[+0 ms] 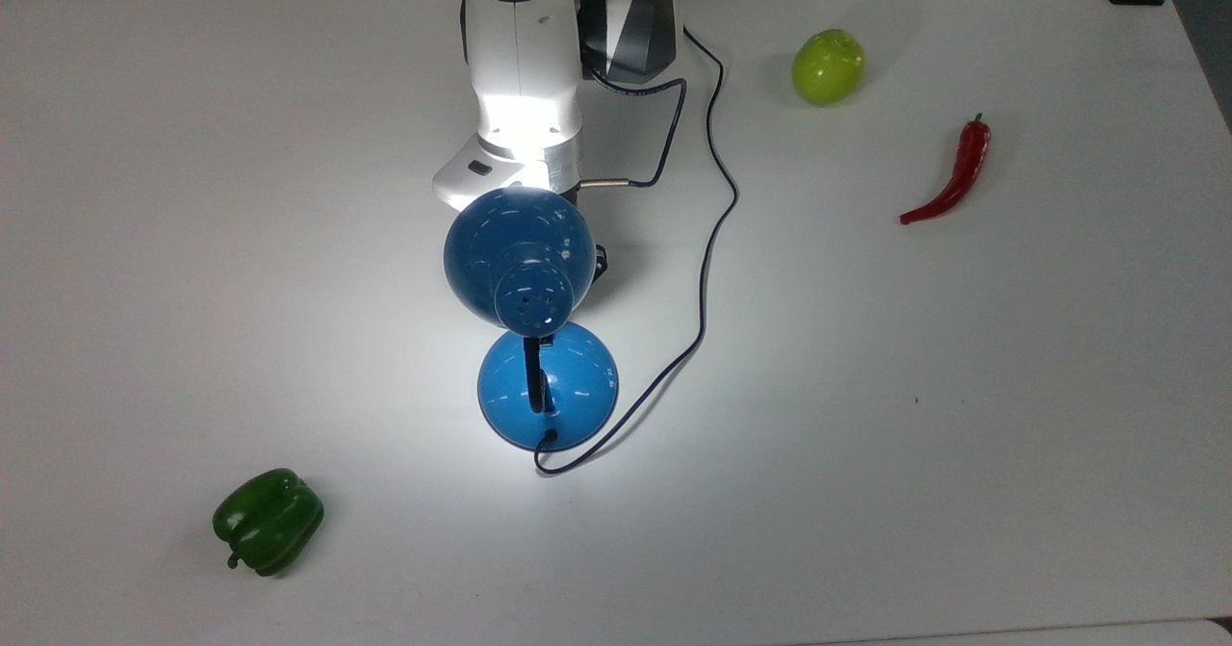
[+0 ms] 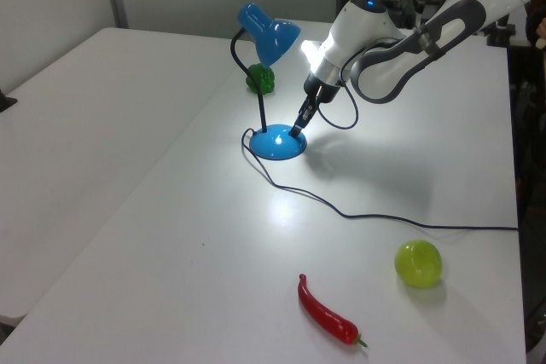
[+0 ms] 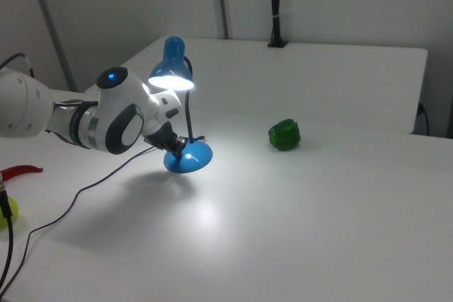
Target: Turn off lamp
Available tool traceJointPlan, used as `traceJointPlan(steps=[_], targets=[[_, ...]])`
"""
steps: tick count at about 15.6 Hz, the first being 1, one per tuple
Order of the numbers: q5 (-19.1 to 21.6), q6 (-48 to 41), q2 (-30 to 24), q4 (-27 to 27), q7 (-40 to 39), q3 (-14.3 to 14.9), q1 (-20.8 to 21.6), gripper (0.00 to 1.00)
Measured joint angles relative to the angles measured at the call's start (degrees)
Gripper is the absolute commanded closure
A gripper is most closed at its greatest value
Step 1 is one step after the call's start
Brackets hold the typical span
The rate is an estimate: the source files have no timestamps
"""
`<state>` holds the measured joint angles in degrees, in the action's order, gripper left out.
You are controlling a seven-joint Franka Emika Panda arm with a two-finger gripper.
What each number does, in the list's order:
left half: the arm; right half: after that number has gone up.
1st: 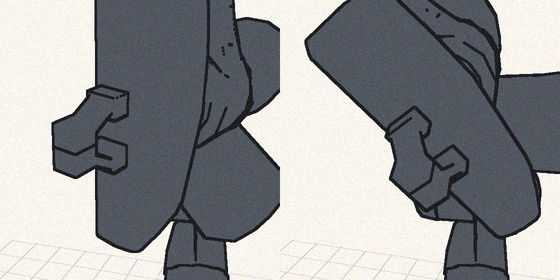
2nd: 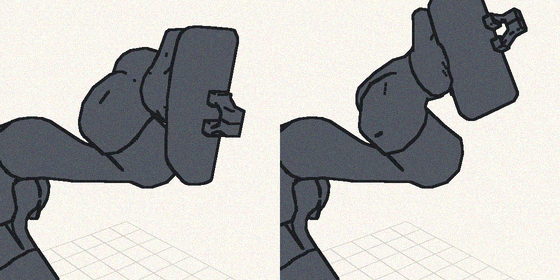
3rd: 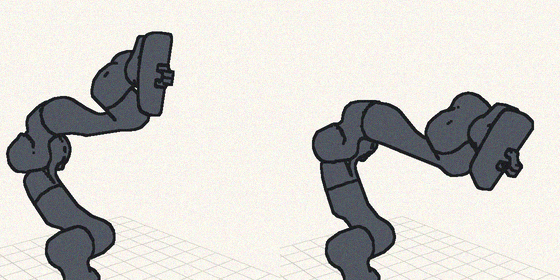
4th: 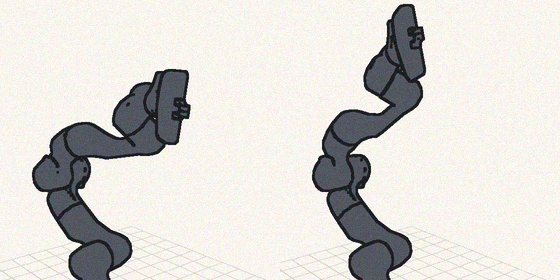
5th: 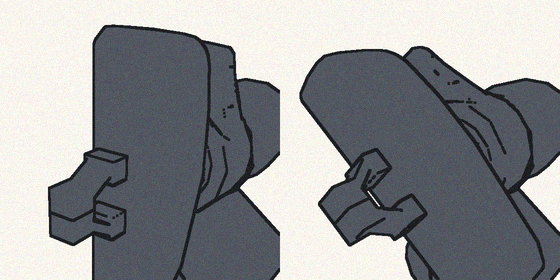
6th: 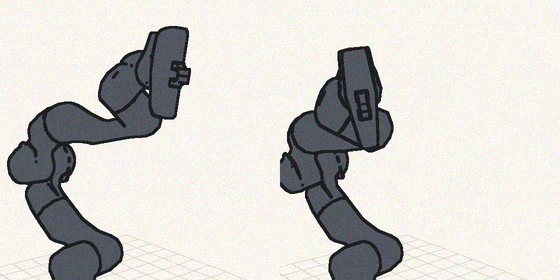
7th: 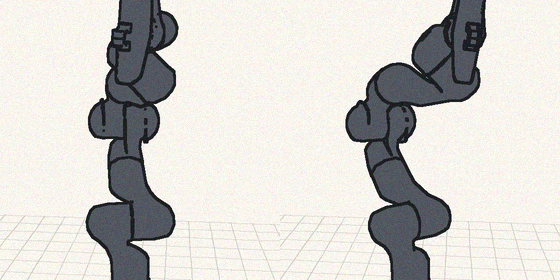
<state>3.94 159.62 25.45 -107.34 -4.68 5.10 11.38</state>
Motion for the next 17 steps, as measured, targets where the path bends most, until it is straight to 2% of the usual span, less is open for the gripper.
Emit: traceJointPlan(steps=[14,17], targets=[[0.0,1.8,0.5,-0.6,0.0,-0.4,0.1,1.00],[0.0,-1.1,0.0,-0.9,0.0,-0.6,0.1,1.00]])
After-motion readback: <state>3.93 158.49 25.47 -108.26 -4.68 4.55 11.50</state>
